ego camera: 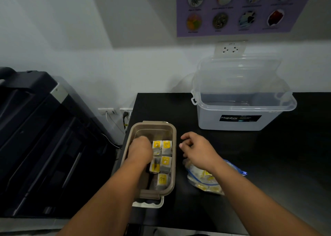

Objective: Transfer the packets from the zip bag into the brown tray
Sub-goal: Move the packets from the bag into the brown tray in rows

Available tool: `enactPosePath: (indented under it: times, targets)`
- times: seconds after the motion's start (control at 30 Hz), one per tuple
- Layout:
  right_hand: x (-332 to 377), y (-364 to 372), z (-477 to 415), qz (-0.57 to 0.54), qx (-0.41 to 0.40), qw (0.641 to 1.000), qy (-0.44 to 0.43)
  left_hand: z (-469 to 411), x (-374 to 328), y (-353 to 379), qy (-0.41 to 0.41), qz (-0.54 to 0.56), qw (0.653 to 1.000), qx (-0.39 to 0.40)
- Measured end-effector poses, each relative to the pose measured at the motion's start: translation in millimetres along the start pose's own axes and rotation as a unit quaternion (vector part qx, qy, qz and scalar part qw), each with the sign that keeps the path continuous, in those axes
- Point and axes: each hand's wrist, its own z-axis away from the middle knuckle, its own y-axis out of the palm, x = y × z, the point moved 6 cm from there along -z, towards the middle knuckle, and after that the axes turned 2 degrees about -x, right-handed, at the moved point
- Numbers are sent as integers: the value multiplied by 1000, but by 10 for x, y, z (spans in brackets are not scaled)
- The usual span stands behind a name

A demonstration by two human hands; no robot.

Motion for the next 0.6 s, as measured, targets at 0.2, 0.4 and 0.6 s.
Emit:
enactPosePath:
  times: [0.2,0.4,0.6]
  targets:
    - [-210,-459,102,102,-39,994,-19,453,-552,-529,168,225,957,-72]
    - [-501,-603,235,244,13,970,9,887,-1269,-232,281,233,931,15]
    - [-815,-524,279,381,70,920,64,887,-1612,705,241,-76,952,174]
